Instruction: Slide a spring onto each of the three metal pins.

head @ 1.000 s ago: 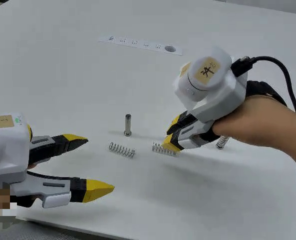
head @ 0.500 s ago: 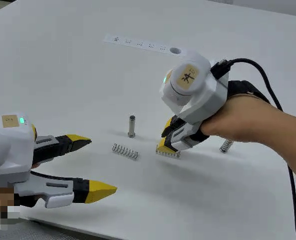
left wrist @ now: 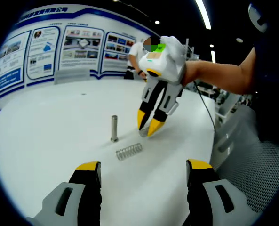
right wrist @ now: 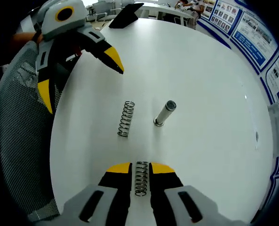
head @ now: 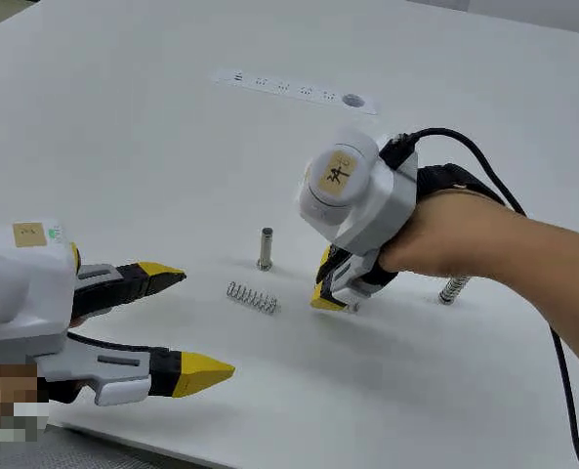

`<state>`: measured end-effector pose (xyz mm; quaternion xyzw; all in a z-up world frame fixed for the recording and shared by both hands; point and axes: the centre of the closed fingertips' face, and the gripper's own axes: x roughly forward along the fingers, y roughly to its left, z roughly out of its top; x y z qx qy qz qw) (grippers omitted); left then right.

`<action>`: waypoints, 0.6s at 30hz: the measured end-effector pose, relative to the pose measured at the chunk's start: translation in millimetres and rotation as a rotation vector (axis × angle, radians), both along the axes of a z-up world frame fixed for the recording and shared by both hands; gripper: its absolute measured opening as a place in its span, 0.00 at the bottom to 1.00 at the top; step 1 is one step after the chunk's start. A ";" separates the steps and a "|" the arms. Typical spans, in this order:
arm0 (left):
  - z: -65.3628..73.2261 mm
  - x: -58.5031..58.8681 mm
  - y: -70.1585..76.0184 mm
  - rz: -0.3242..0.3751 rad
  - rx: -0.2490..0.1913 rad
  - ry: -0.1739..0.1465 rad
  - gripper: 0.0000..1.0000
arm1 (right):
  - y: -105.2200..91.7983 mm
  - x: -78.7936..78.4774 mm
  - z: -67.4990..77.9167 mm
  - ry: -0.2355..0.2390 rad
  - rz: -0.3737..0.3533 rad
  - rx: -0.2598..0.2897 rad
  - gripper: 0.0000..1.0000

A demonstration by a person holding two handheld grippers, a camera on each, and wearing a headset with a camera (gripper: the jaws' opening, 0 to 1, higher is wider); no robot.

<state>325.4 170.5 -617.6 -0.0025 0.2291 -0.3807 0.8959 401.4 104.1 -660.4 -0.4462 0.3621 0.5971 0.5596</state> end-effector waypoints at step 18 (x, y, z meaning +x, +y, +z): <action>0.5 0.6 1.7 0.009 -0.002 -0.001 0.75 | 4.0 1.6 -6.8 0.027 0.027 -0.028 0.12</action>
